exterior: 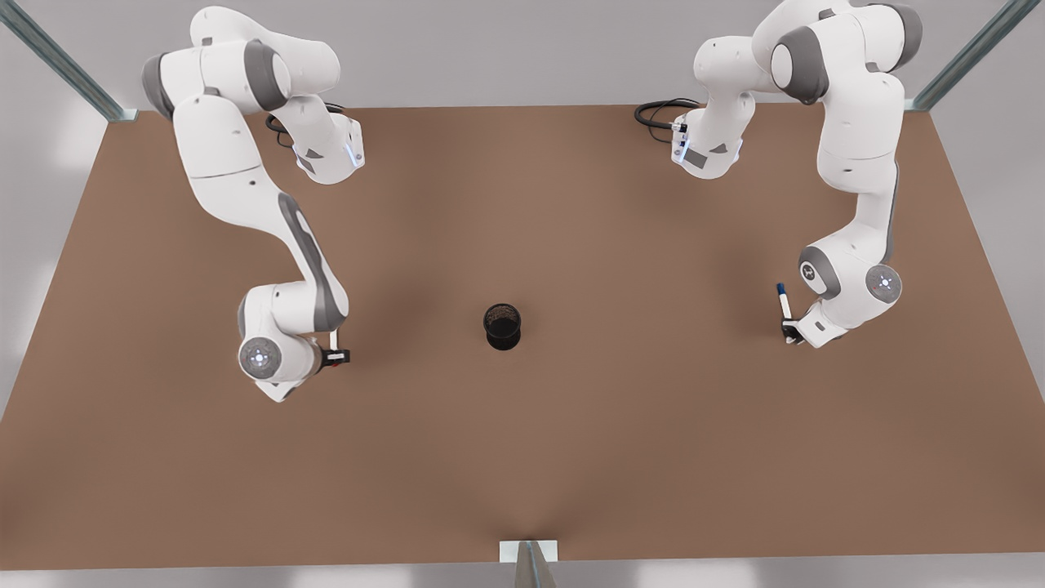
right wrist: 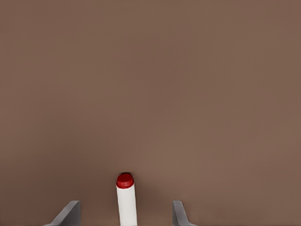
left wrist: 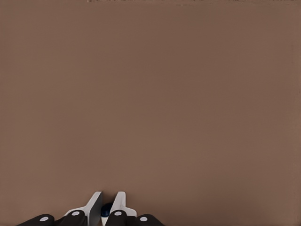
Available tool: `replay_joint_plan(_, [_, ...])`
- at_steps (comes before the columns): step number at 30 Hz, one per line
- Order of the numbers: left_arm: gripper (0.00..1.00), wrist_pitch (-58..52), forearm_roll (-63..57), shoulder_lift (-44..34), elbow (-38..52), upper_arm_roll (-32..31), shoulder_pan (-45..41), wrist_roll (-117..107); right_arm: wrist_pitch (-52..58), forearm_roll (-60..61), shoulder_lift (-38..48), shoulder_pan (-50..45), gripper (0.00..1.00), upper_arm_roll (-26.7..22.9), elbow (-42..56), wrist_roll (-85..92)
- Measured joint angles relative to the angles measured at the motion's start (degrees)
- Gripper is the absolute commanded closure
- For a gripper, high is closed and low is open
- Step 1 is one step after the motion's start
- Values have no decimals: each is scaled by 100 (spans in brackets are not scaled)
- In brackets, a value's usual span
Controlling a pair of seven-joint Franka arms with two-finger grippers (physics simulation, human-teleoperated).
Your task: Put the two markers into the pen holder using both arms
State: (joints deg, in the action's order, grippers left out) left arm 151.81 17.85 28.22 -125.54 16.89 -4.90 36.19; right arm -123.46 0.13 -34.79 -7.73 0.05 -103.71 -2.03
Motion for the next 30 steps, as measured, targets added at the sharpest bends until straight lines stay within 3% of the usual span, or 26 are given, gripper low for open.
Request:
replay_joint_plan(7, [79, -18, 74, -25, 0, -110, -101, -128, -174, -1, -75, 26, 35, 64, -217, -80])
replay_joint_plan(14, [79, -364, 60, -369, 242, -243, -366, -535, -273, -1, -62, 66, 53, 124, -318, -127])
replay_joint_plan(18, [79, -729, 16, -465, 512, -242, -414, -767, -293, 9, -60, 75, 71, 127, -351, -129])
replay_joint_plan(22, [79, -1030, -59, -540, 691, -233, -416, -955, -303, 34, -14, 74, 76, 128, -334, -105])
replay_joint_plan(30, [79, -1794, -384, -773, 1359, -205, -425, -1295, -281, 36, 667, 65, 76, 136, 86, -26])
